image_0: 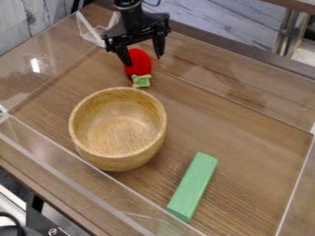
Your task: Move the red fruit to the right
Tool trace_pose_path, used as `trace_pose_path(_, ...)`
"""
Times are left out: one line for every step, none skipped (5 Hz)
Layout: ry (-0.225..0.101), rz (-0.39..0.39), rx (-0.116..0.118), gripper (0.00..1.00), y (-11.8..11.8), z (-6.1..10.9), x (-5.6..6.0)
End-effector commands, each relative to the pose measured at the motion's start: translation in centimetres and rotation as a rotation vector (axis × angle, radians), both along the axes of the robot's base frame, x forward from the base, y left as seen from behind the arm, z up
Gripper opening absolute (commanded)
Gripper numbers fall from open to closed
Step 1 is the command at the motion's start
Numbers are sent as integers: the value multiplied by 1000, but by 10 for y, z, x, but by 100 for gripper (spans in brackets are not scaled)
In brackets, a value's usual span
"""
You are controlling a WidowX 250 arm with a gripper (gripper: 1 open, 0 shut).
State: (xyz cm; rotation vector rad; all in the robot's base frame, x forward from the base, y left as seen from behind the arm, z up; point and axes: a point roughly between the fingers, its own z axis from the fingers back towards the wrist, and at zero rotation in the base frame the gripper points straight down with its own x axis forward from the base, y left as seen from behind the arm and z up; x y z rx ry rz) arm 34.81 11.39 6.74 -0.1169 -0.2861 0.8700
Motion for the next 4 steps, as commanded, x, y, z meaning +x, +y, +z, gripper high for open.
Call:
trace_pose_path(-47, -13, 39, 100, 5, 8, 5)
trace_pose_path(-45, -21, 54, 100, 1, -5, 10)
trace_pose_path(-50, -30, 61, 0, -4, -14, 14)
trace_pose_path(-62, 12, 66, 0, -23, -16, 20)
